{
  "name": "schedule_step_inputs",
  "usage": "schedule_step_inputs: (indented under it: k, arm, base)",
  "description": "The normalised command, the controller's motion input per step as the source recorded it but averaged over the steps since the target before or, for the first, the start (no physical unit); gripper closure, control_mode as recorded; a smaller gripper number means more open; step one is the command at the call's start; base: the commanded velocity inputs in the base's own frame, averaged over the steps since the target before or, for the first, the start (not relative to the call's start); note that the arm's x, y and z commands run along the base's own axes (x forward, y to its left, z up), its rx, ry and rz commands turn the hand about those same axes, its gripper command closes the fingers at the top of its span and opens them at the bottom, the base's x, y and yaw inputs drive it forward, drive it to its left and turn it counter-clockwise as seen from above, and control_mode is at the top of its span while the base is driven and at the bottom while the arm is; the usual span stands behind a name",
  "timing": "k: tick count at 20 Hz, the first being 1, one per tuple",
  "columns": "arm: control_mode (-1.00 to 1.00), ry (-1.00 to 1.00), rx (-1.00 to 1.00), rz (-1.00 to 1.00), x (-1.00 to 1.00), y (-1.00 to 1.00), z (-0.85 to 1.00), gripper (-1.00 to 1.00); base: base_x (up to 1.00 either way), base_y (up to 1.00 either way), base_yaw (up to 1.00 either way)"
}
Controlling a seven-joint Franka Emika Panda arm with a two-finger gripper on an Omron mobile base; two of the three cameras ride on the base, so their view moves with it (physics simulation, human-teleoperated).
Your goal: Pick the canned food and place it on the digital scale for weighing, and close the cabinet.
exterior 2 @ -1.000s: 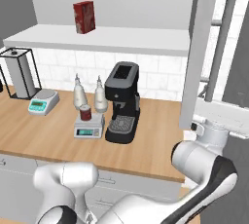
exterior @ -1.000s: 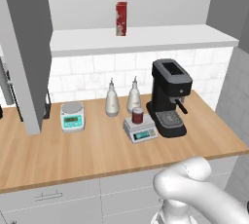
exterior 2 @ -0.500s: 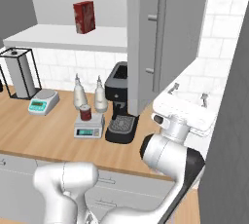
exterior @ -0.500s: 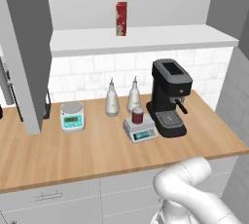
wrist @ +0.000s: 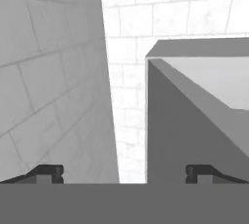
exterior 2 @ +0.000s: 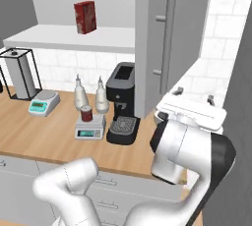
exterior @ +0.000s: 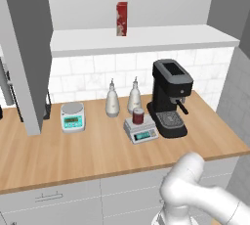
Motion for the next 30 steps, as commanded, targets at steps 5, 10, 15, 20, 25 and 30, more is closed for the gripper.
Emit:
schedule_step_inputs:
  k: [5, 10, 15, 20, 25, 30]
  arm:
    - [-1.0, -0.63, -0.01, 0.15, 0.16, 0.62, 0.96, -1.0]
    - [-1.0, -0.8, 0.0, 0.21, 0.25, 1.0, 0.66, -1.0]
    - [-1.0, -0.73, 0.0, 0.18, 0.54, 1.0, 0.52, -1.0]
    - [-1.0, -0.26, 0.0, 0.03, 0.73, 0.88, 0.27, -1.0]
    - [-1.0, 0.08, 0.0, -0.01, 0.93, 0.67, -0.08, -1.0]
    - [-1.0, 0.14, 0.15, -0.01, 0.4, 0.54, -0.03, -1.0]
  base:
    - [0.0, 0.0, 0.0]
    - [0.0, 0.0, 0.0]
    - [0.0, 0.0, 0.0]
    - [0.0, 0.0, 0.0]
    - [0.0, 0.0, 0.0]
    - [0.0, 0.0, 0.0]
